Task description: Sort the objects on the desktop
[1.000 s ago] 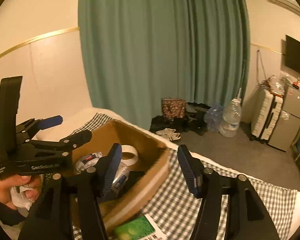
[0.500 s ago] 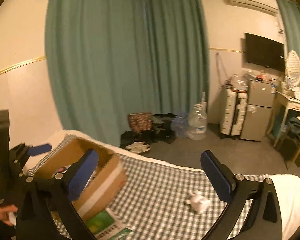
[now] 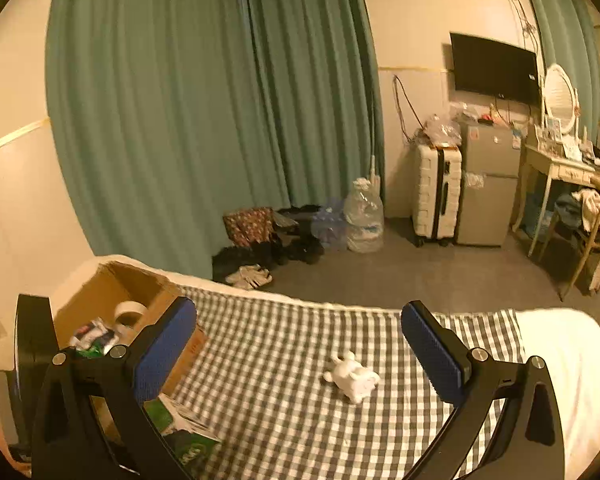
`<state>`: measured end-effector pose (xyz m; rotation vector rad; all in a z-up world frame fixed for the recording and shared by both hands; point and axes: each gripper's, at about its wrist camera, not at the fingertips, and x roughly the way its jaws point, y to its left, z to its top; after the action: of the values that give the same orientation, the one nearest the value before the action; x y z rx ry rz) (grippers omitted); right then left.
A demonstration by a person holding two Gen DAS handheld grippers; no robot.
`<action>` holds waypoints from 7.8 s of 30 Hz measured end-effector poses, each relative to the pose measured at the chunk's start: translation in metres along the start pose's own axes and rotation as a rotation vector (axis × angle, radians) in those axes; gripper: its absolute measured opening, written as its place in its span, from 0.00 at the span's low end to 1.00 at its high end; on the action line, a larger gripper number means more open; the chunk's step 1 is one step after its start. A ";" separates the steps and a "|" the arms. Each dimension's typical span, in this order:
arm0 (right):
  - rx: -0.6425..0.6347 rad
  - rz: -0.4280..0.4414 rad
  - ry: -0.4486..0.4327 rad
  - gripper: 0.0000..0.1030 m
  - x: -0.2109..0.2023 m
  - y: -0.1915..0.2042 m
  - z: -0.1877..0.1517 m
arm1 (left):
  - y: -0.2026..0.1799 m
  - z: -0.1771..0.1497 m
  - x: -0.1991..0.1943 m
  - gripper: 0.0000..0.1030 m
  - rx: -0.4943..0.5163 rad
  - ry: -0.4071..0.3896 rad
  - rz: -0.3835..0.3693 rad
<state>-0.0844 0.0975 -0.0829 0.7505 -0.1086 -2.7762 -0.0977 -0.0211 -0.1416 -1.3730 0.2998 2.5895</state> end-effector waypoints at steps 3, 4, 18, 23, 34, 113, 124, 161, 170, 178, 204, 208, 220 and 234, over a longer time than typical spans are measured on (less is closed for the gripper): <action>0.038 0.002 0.036 1.00 0.011 -0.013 -0.006 | -0.002 -0.005 0.019 1.00 0.012 0.061 0.041; 0.044 0.003 0.045 1.00 0.013 -0.015 -0.007 | -0.004 -0.007 0.026 1.00 0.018 0.083 0.061; 0.080 0.019 0.140 1.00 0.047 -0.035 -0.027 | -0.009 -0.035 0.072 1.00 0.038 0.213 0.182; 0.083 0.022 0.151 1.00 0.050 -0.036 -0.029 | -0.014 -0.031 0.054 1.00 -0.022 0.179 -0.009; 0.068 0.003 0.156 1.00 0.041 -0.036 -0.029 | -0.056 -0.017 0.023 1.00 0.028 0.102 -0.107; -0.198 -0.055 0.073 0.94 0.021 -0.094 -0.097 | -0.064 0.074 0.032 1.00 -0.090 -0.221 -0.040; -0.102 -0.069 0.087 0.94 0.037 -0.153 -0.102 | -0.112 0.087 0.131 1.00 -0.027 -0.097 -0.043; 0.014 -0.142 -0.054 0.94 -0.038 -0.119 -0.055 | -0.080 0.090 -0.041 0.73 -0.110 -0.294 -0.035; 0.052 -0.139 -0.158 0.94 -0.079 -0.070 -0.030 | -0.051 0.071 -0.138 0.73 -0.081 -0.422 0.018; 0.030 -0.090 -0.180 0.94 -0.082 -0.019 -0.015 | -0.006 0.061 -0.169 0.72 -0.148 -0.466 0.037; -0.181 0.236 -0.022 0.94 0.049 0.171 -0.012 | 0.187 -0.029 -0.109 0.71 -0.386 -0.316 0.332; -0.204 0.273 0.005 0.94 0.071 0.195 -0.016 | 0.208 -0.041 -0.088 0.72 -0.407 -0.239 0.336; -0.291 0.309 0.141 0.94 0.139 0.252 -0.037 | 0.223 -0.069 -0.029 0.72 -0.358 -0.008 0.343; -0.374 0.295 0.156 0.99 0.152 0.274 -0.057 | 0.220 -0.062 -0.033 0.92 -0.331 0.024 0.376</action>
<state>-0.1180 -0.2076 -0.1677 0.7747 0.2979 -2.3529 -0.0890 -0.2512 -0.1292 -1.5848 0.1463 3.0420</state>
